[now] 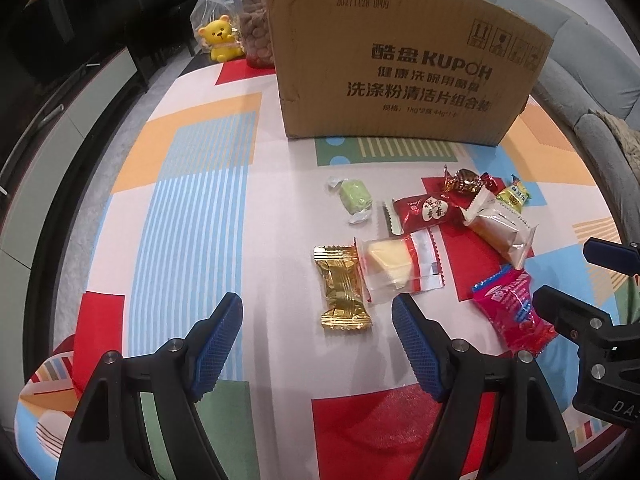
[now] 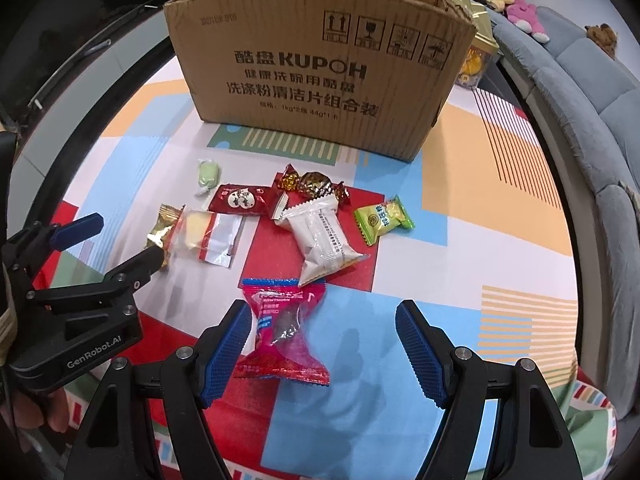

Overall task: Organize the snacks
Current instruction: 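Move both tools back from the box toward the remaining snacks, then grasp the gold-wrapped candy with the left tool while the right tool grasps the pink Hawthorn bag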

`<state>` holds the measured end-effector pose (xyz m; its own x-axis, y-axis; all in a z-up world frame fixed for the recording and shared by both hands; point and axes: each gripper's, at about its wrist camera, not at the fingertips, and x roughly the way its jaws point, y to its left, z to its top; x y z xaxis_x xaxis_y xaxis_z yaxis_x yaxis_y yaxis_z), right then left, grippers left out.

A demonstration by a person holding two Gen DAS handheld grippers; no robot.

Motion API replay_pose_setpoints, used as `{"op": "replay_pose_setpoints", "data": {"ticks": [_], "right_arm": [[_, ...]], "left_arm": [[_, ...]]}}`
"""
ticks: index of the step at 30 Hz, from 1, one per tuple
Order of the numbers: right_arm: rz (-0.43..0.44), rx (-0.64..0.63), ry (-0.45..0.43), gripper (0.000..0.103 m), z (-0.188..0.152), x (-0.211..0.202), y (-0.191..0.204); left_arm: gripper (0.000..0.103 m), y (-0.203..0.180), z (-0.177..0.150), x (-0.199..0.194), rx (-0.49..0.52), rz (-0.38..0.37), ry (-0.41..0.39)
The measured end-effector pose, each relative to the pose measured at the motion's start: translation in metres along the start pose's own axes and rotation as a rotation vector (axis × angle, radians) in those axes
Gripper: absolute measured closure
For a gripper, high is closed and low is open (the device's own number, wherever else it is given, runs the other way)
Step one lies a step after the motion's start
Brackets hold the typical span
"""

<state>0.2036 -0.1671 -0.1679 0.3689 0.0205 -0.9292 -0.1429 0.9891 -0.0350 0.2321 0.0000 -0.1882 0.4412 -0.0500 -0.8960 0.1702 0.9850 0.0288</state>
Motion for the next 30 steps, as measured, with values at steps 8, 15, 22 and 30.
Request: {"op": "replay_pose_setpoints", "data": {"ticks": [8,15,22,30], "right_arm": [[0.002,-0.003,0.018,0.028,0.0,0.012,0.004],[-0.002,0.001,0.03,0.028,0.0,0.022,0.004],[0.009,0.005,0.034,0.028,0.0,0.029,0.005],[0.028,0.013,0.043,0.034,-0.002,0.033,0.004]], "left_arm": [[0.03,-0.003,-0.003,0.016,0.011,0.008,0.031],[0.035,-0.001,-0.001,0.025,0.002,0.01,0.037],[0.04,0.002,0.0,0.027,-0.012,0.0,0.017],[0.06,-0.006,-0.002,0.025,0.008,-0.027,0.001]]}}
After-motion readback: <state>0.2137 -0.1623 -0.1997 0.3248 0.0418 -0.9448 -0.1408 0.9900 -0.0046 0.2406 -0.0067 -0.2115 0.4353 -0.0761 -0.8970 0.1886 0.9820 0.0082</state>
